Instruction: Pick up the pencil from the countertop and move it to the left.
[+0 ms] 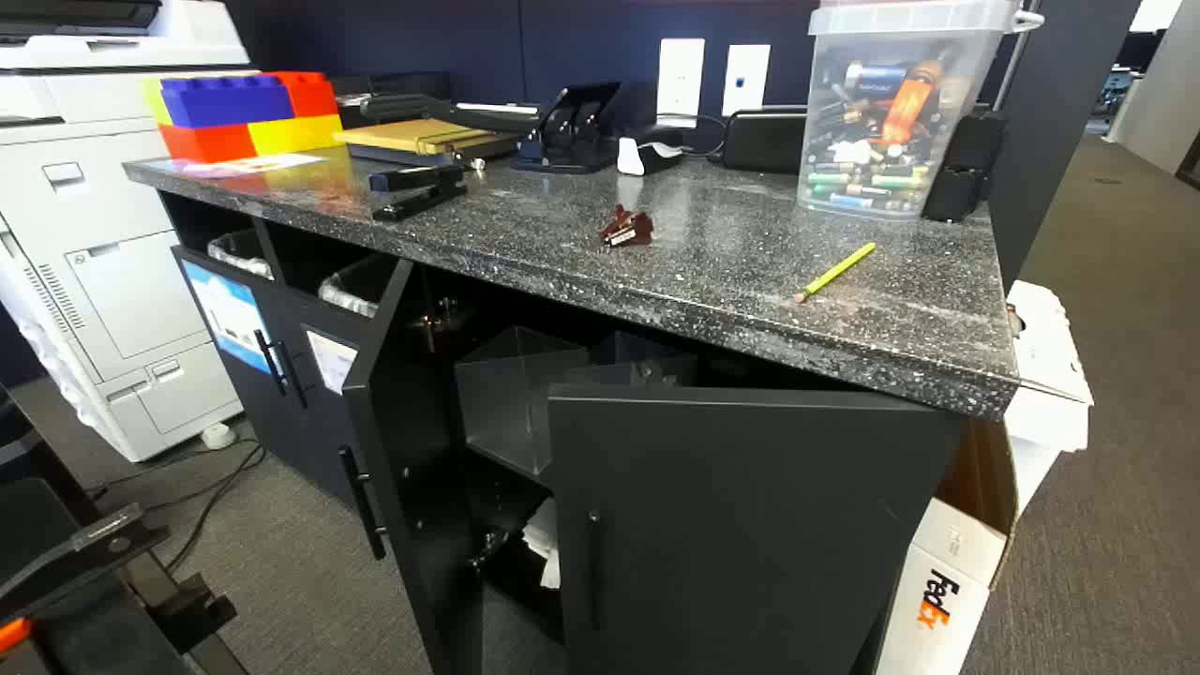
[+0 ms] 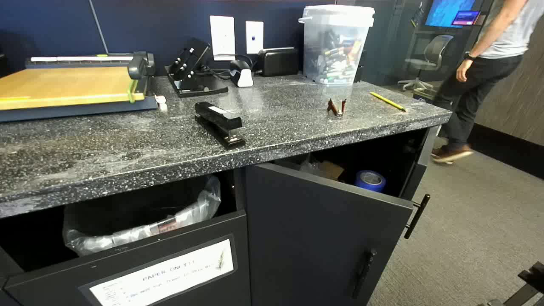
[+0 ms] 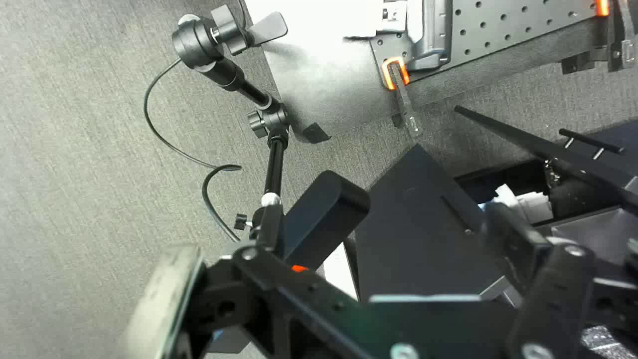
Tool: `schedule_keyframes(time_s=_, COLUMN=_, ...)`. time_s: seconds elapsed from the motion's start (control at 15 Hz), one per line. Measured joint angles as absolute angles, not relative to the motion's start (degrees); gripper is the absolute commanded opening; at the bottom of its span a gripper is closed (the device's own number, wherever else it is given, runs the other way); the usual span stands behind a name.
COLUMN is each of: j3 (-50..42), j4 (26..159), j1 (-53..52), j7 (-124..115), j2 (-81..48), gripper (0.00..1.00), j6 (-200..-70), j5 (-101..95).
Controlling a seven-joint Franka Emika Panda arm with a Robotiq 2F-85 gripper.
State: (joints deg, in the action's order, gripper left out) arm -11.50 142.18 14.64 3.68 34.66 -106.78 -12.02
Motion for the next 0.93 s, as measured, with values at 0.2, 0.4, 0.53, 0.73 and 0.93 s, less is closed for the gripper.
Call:
schedule_keyframes(time_s=0.2, j3=-11.5, j4=142.1, j1=14.6, j7=3.7, j2=34.7, gripper=1.0, j6=-106.8, j5=-12.0)
schedule_keyframes(time_s=0.4, j3=-11.5, j4=142.1, j1=14.6, j7=3.7, j2=34.7, gripper=1.0, j6=-106.8, j5=-12.0)
schedule_keyframes(time_s=0.53, j3=-11.5, j4=142.2, j1=14.6, j7=3.6, j2=34.6, gripper=1.0, j6=-106.8, j5=-12.0)
schedule_keyframes(time_s=0.73, j3=-9.3, j4=140.6, j1=13.2, j7=1.0, j2=33.4, gripper=1.0, j6=-106.3, j5=-11.3)
schedule_keyframes(time_s=0.93, j3=-4.4, j4=133.9, j1=9.8, j7=-4.4, j2=28.8, gripper=1.0, j6=-104.8, j5=-9.9)
